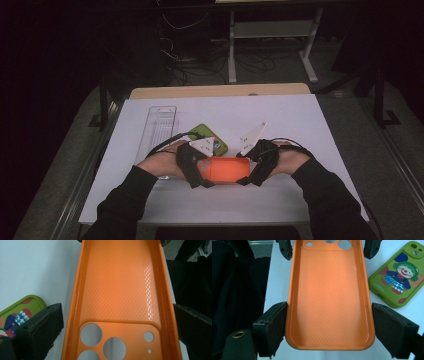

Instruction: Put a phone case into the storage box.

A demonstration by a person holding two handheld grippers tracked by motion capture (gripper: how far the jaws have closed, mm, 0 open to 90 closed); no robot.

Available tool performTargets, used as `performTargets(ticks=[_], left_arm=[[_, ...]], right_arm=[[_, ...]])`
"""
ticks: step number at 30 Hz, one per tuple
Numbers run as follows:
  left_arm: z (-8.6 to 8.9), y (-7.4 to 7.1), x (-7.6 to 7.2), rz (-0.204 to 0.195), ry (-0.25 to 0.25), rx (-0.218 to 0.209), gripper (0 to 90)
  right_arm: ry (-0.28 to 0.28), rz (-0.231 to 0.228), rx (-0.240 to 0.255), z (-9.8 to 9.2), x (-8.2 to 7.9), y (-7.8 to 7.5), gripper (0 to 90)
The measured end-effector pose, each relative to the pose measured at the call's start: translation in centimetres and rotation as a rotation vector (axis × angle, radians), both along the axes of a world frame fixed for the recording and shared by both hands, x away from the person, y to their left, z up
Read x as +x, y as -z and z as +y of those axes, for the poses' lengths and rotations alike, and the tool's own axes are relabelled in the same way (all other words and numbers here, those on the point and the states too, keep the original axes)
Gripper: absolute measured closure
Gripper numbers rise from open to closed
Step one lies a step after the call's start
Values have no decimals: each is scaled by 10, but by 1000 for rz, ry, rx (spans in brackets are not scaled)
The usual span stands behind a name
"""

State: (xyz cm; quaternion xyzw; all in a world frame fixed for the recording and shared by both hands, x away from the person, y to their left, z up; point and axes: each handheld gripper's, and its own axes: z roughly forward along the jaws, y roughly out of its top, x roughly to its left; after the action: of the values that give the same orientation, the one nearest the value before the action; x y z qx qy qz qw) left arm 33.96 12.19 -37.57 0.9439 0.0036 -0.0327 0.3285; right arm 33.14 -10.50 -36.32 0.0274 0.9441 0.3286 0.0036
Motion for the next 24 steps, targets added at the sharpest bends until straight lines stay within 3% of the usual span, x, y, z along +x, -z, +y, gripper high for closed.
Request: performTargets(ticks=[7, 17, 24], left_arm=[[-4, 4, -1, 2, 19, 12, 4], [-1, 2, 0, 17, 30, -9, 134], [-1, 3, 0, 22, 36, -10, 152]], right_arm=[[-8, 4, 4, 1, -1, -2, 154], [-8, -2, 6, 0, -1, -2, 153], [-9, 6, 5, 0, -1, -1, 153]])
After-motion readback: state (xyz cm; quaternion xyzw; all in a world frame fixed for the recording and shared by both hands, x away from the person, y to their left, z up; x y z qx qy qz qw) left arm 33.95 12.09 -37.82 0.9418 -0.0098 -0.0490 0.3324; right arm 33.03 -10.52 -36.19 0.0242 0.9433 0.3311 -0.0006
